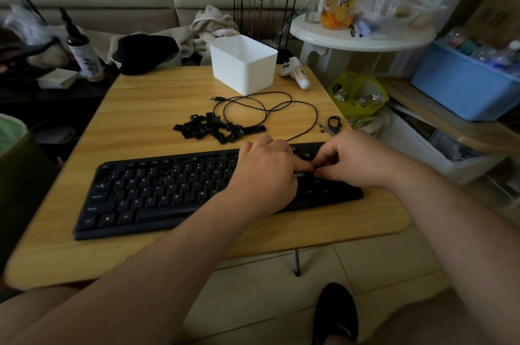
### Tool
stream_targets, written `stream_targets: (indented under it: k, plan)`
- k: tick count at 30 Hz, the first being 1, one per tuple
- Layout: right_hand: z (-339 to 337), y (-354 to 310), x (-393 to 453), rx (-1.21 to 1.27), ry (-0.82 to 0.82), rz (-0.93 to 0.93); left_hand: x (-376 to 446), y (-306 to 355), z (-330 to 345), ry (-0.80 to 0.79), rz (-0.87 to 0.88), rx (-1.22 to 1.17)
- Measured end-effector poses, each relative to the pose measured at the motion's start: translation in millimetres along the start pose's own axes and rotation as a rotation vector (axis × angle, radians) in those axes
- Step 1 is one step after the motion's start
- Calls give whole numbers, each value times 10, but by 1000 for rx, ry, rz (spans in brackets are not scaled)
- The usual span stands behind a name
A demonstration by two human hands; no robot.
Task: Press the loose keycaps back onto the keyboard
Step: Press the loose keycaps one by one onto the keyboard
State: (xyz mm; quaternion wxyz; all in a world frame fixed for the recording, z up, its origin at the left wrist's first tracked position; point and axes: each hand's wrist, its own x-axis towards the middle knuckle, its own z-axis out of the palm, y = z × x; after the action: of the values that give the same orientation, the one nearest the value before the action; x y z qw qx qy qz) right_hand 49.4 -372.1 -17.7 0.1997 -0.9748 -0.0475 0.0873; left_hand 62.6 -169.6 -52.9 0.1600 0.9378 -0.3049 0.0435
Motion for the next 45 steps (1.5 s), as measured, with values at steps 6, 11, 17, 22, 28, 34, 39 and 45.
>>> stream_targets:
  k: [6, 11, 17, 22, 28, 34, 39, 45]
  plan:
    - [29, 20, -12, 17, 46, 8, -15, -8, 29, 36, 40, 68]
    - [32, -4, -14, -31, 49, 10, -16, -4, 34, 34, 53, 100]
    - [27, -75, 2, -193, 26, -24, -31, 2, 15, -4, 49, 129]
    - [35, -70, 34, -176, 35, -5, -27, 4, -12, -27, 60, 144]
    - [11, -16, 10, 25, 79, 60, 0, -94, -107, 62, -29, 10]
    - [56, -1, 51, 276, 193, 155, 12, -250, -170, 103, -116, -52]
    - [129, -31, 82, 272, 126, 237, 3, -215, -135, 84, -112, -69]
    - [157, -52, 114, 235, 156, 287, -19, -170, -82, 48, -70, -86]
